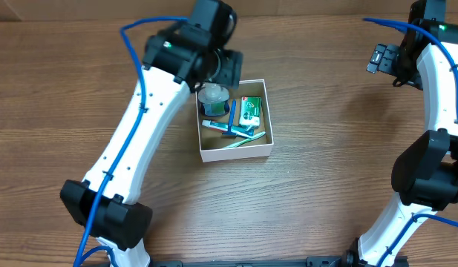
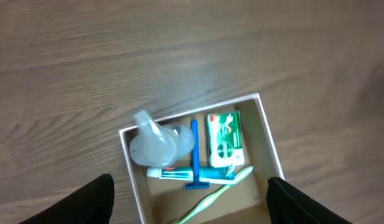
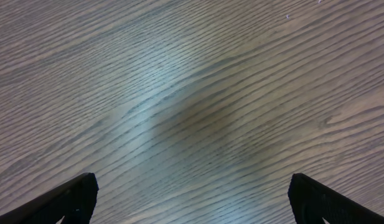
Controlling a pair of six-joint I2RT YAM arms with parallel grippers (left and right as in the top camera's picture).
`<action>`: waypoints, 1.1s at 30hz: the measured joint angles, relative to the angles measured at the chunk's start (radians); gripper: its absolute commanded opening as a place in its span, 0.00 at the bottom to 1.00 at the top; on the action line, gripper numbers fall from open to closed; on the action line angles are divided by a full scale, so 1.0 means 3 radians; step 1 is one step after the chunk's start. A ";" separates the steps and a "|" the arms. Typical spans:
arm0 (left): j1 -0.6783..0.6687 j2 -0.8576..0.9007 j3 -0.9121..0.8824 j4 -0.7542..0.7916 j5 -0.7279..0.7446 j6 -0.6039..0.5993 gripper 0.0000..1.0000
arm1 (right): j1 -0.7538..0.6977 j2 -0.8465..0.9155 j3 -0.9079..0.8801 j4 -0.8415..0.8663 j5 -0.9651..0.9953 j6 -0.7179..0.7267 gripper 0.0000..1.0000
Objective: Pack container
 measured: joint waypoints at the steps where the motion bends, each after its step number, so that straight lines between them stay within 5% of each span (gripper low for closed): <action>1: 0.0018 -0.0018 0.0015 -0.0003 -0.0005 -0.0089 0.78 | 0.0000 0.0000 0.0000 0.0001 0.0000 0.0001 1.00; 6: 0.0027 -0.0252 0.0023 -0.0005 -0.0067 -0.0528 0.83 | 0.0000 0.0000 0.0000 0.0001 0.0000 0.0001 1.00; 7: 0.0027 -0.0364 0.0023 -0.0011 -0.0103 -0.0624 1.00 | 0.0000 0.0000 0.0000 0.0001 0.0000 0.0001 1.00; 14: 0.0027 -0.1064 0.0106 -0.0142 -0.0188 -0.0810 1.00 | 0.0000 0.0000 0.0000 0.0003 0.0000 0.0000 1.00; 28: 0.0027 -0.1003 0.0075 -0.0867 -0.0573 -0.0748 1.00 | 0.0000 0.0000 0.0000 0.0003 0.0001 -0.0001 1.00; 33: 0.0266 -0.1343 -0.0403 -0.0248 -0.0745 -0.0673 1.00 | 0.0000 0.0000 0.0000 0.0001 0.0000 0.0003 1.00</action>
